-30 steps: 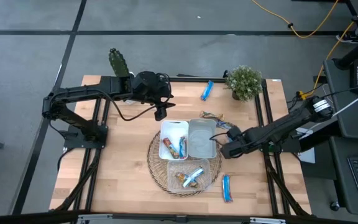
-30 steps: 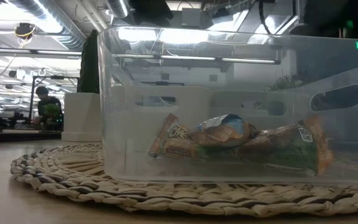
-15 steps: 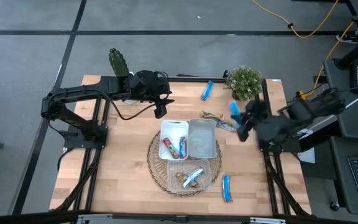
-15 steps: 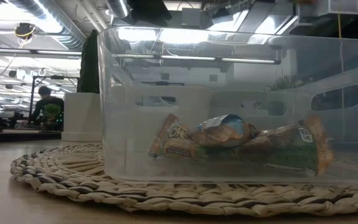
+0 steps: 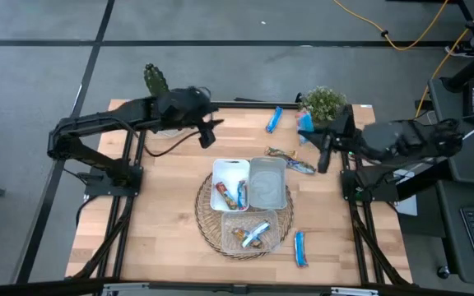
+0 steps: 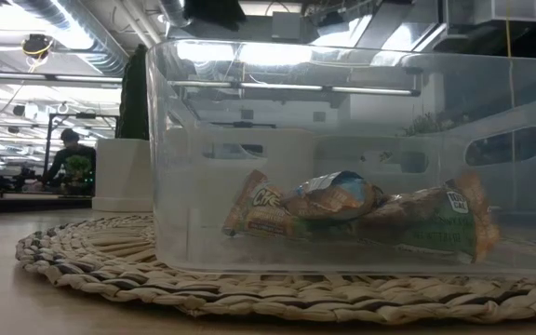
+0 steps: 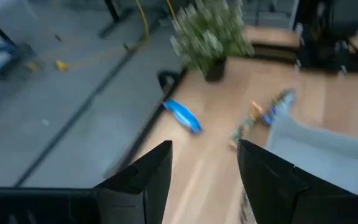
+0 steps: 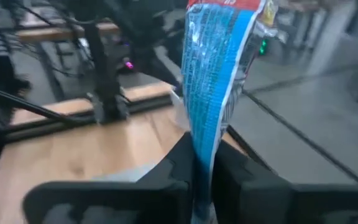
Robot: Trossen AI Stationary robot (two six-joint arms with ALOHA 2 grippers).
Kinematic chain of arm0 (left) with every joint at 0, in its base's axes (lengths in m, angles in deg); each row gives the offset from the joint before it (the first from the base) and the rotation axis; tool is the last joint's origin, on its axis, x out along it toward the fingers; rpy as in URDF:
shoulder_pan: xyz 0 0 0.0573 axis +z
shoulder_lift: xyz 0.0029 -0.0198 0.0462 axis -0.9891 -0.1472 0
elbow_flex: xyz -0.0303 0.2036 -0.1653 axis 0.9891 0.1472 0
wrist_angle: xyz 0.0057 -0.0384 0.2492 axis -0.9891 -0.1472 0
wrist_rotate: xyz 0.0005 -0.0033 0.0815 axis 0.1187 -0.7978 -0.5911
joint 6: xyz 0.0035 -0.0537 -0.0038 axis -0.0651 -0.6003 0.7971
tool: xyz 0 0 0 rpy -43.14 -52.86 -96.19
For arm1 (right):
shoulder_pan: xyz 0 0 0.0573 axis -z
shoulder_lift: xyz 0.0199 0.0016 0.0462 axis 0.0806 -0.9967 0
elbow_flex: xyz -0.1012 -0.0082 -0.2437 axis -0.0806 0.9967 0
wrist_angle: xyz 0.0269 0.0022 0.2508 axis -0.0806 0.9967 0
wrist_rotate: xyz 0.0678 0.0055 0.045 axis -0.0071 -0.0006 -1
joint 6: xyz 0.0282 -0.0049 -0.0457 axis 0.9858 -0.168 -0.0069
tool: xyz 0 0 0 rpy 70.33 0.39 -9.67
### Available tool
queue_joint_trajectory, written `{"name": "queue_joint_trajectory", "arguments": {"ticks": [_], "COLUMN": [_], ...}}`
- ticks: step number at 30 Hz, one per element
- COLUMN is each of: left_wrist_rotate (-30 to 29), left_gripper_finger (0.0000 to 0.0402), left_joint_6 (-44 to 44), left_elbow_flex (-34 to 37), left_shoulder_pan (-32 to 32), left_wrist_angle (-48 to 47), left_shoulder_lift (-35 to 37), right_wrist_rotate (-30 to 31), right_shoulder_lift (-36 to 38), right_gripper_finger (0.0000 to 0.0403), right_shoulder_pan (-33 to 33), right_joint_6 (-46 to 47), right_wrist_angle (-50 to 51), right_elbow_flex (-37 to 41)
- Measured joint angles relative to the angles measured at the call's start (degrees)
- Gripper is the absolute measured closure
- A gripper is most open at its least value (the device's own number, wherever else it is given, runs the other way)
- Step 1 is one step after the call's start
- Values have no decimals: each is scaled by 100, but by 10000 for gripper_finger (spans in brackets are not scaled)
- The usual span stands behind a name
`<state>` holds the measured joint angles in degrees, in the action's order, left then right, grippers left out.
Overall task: Pick and place Granola Bars by type
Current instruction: Put the red granola bar into the white bin
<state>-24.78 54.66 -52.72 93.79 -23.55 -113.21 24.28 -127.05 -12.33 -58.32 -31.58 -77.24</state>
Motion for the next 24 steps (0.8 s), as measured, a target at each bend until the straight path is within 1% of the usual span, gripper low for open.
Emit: {"name": "queue_joint_trajectory", "arguments": {"ticks": [2, 5, 8, 10, 11, 14, 16, 20, 24], "left_wrist_rotate": [-166, -372, -564, -629, -644, -643, -645, -647, -649], "left_gripper_finger": [229, 229, 229, 229, 229, 229, 229, 229, 229], "left_joint_6": [56, 74, 103, 93, 65, -15, -45, -57, -61], "left_elbow_flex": [0, 0, -1, -1, -1, 0, -2, -2, -2], "left_shoulder_pan": [0, 0, 0, -1, -2, -2, -2, -3, -2], "left_wrist_angle": [85, 257, 362, 360, 359, 356, 356, 353, 356], "left_shoulder_lift": [196, 487, 767, 916, 980, 1153, 1222, 1262, 1240], "right_wrist_rotate": [-700, -1777, -2798, -3330, -3527, -3792, -4106, -4760, -4967], "right_shoulder_lift": [-161, -528, -972, -1224, -1324, -1599, -1833, -2495, -3229], "right_gripper_finger": [358, 368, 380, 380, 378, 364, 360, 376, 381], "right_shoulder_pan": [444, 1128, 1666, 1876, 1944, 2037, 2091, 2147, 2147], "right_joint_6": [-364, -808, -968, -962, -950, -821, -678, -316, -174], "right_wrist_angle": [-477, -1100, -1636, -1923, -2014, -2159, -2153, -2053, -1891], "right_elbow_flex": [0, -2, 0, 0, 0, 0, 0, 0, 0]}}
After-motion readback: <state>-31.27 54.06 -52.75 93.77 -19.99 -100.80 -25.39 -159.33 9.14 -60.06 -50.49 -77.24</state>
